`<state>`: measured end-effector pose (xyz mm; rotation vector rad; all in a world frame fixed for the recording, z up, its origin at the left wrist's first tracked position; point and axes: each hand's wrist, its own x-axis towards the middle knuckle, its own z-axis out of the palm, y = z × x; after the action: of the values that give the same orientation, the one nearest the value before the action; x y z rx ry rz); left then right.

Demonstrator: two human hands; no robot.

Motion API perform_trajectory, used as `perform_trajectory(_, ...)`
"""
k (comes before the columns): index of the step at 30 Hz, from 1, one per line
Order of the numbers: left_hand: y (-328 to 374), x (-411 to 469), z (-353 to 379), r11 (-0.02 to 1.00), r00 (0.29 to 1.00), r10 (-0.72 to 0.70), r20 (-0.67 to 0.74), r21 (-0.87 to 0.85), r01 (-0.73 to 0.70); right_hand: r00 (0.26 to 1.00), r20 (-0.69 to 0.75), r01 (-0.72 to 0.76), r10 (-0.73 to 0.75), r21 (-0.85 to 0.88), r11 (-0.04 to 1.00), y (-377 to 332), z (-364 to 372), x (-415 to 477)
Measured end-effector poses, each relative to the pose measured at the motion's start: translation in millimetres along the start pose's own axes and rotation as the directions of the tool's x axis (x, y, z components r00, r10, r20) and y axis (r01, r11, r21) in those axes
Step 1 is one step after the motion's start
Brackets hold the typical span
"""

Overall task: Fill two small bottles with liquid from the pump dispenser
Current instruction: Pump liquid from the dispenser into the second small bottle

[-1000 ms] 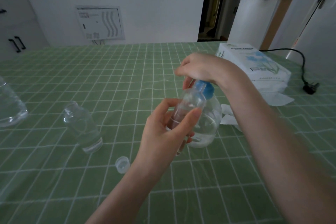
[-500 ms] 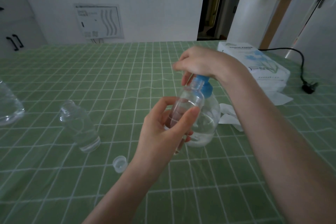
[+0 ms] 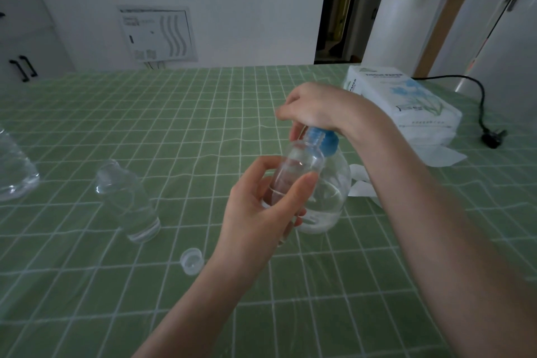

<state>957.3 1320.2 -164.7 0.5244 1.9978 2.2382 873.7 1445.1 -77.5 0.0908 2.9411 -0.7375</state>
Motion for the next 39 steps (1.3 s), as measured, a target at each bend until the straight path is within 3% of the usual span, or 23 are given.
perform_trajectory(9,2.3,1.5,0.6,1.000,1.000,-0.003,-0.010,-0.004,0.003,1.000,0.016,0.005,-0.004,-0.071,0.997,-5.7,-6.3,1.0)
perform_trajectory(39,1.4,-0.1,0.3,1.000,1.000,-0.009,0.000,0.021,0.009,1.000,0.010,0.011,-0.011,0.035,0.999,-0.4,1.6,-2.2)
